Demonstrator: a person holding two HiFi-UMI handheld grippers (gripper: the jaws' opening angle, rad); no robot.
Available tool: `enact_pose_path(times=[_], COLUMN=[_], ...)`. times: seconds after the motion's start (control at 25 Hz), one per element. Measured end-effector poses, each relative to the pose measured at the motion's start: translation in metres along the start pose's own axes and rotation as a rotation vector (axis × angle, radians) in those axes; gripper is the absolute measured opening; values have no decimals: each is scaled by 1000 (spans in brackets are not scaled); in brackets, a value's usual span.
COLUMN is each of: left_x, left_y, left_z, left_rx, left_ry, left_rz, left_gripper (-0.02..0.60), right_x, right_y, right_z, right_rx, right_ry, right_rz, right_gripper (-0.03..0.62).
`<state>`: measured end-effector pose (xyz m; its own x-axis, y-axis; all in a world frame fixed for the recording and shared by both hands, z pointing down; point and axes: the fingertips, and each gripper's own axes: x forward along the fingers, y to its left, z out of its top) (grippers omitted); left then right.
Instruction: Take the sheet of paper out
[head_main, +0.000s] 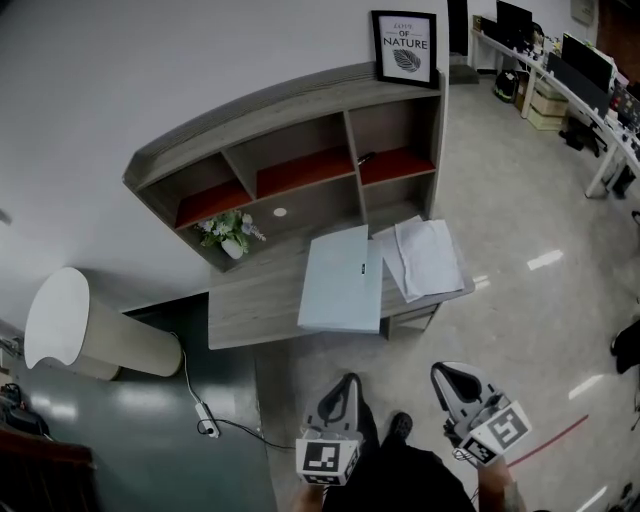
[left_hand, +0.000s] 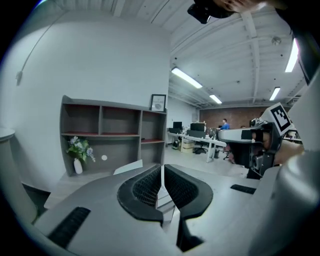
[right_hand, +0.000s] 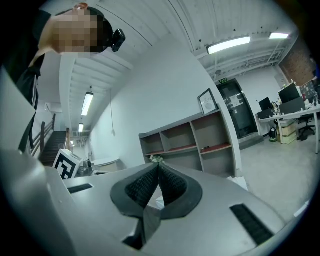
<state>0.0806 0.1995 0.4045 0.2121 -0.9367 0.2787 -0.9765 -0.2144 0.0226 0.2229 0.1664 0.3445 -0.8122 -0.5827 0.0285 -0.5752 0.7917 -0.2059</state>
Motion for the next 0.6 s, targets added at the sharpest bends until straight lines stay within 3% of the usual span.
enact_pose_path(times=[0.6], left_x=[95], left_y=[46], left_z=[-5], left_rx=[95], left_ry=[60], left_rz=[-109], left_gripper=[14], right_x=[77], right_y=[-33], right_z=[18], right_rx=[-43], right_ry=[28], right_rz=[-81], right_gripper=[12])
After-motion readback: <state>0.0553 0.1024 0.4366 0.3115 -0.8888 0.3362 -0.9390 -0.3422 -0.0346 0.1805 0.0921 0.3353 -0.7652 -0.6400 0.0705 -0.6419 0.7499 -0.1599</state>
